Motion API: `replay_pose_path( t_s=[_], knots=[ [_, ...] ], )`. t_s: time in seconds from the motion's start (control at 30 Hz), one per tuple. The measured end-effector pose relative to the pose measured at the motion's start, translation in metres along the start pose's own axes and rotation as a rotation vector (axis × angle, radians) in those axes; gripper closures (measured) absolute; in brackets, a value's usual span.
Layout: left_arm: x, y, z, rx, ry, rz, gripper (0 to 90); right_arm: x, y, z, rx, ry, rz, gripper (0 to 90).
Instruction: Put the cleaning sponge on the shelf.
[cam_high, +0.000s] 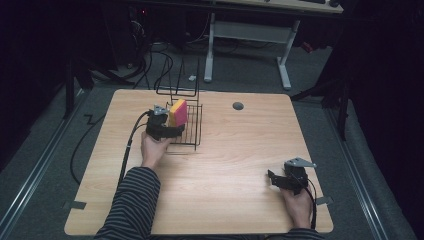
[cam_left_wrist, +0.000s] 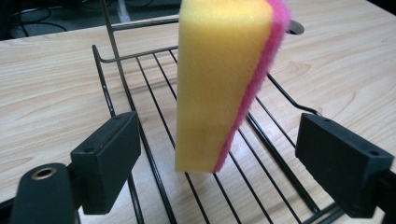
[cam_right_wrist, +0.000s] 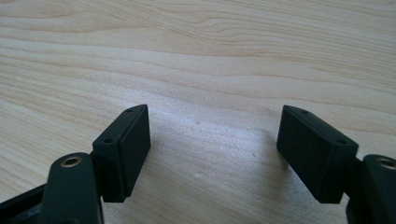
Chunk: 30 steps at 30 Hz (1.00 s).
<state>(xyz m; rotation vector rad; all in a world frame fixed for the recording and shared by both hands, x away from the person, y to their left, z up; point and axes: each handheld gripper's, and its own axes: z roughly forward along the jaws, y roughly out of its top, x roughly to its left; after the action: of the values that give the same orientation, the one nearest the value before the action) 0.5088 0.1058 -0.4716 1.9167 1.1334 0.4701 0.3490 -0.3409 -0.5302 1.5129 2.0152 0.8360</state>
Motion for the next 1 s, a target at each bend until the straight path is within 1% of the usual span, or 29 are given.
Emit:
replay_pose_path(
  t_s=[0.1,0.17,0.37,0.4,0.5,0.57,0.6,0.7,0.77,0.9,1.0],
  knots=[
    [-0.001,0.000,-0.003,-0.009,-0.010,-0.011,13.2,0.000,0.000,0.000,0.000,0.000,0.000,26.1],
    [-0.002,0.000,-0.004,-0.006,-0.018,-0.006,12.6,0.000,0.000,0.000,0.000,0.000,0.000,26.1],
    [-0.002,-0.005,-0.009,-0.015,-0.017,-0.021,12.4,0.000,0.000,0.000,0.000,0.000,0.000,26.1],
    [-0.003,-0.007,-0.013,-0.020,-0.003,-0.009,12.4,0.000,0.000,0.000,-0.001,-0.001,0.001,26.1],
    [-0.003,-0.008,-0.018,-0.021,-0.006,-0.006,12.5,0.000,0.000,0.000,0.000,0.000,0.000,26.0],
    [-0.004,-0.010,-0.024,-0.041,-0.007,0.007,12.6,0.000,0.000,0.000,0.000,0.000,0.000,26.1],
    [-0.004,-0.010,-0.026,-0.042,-0.006,0.009,12.6,0.000,0.000,0.000,0.000,0.000,0.000,26.0],
    [-0.005,-0.012,-0.031,-0.049,-0.017,-0.005,12.8,0.000,0.000,0.000,0.000,0.000,0.000,26.0],
    [-0.005,-0.013,-0.034,-0.042,-0.024,-0.009,12.8,0.000,0.000,0.000,0.000,0.000,0.000,26.1],
    [-0.004,-0.016,-0.041,-0.045,-0.026,-0.006,13.5,0.000,0.000,0.000,0.000,0.000,0.000,26.0],
    [-0.002,-0.019,-0.047,-0.053,-0.029,-0.015,13.6,0.000,0.000,0.000,0.000,0.000,0.000,26.1]
  ],
)
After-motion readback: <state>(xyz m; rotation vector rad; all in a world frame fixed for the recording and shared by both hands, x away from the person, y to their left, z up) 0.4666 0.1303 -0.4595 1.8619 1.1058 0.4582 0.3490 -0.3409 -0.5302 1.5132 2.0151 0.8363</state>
